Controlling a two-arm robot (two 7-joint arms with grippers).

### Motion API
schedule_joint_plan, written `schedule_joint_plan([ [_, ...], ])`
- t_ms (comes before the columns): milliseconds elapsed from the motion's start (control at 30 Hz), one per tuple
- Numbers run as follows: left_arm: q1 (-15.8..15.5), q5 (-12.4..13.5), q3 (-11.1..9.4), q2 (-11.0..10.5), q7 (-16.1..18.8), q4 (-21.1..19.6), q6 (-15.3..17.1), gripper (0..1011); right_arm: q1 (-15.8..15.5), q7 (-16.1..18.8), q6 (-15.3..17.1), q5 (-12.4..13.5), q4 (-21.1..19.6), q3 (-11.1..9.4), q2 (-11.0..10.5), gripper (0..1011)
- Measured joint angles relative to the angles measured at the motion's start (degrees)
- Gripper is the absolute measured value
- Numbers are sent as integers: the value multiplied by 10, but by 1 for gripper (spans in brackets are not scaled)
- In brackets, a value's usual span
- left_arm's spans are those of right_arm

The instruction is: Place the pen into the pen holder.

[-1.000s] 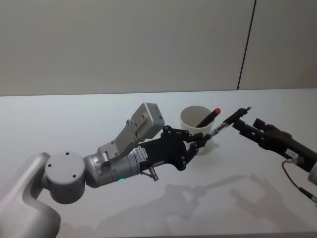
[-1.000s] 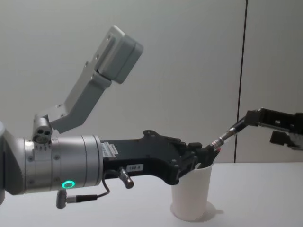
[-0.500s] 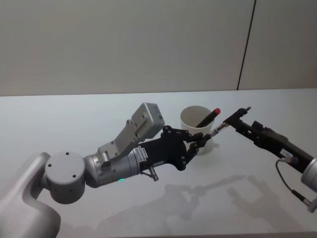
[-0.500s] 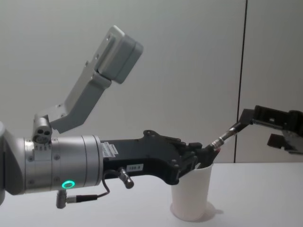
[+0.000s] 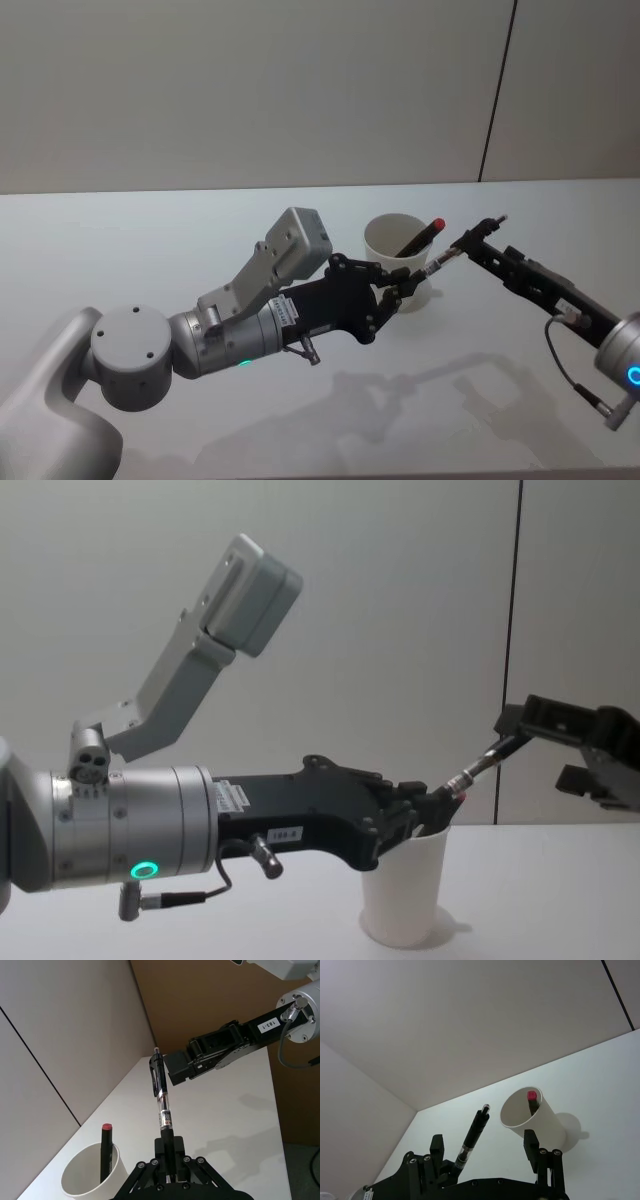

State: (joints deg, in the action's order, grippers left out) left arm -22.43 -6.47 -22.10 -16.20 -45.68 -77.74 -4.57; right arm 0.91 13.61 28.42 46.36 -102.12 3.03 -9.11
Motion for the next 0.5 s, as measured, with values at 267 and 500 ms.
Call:
schedule_joint_plan([
  [267,0,0,0,0,0,0,0,111,4,-26,-3,14,-2,6,8,1001],
  [500,0,0,0,0,0,0,0,111,10,-43,-4,26,-3,10,13,1001],
])
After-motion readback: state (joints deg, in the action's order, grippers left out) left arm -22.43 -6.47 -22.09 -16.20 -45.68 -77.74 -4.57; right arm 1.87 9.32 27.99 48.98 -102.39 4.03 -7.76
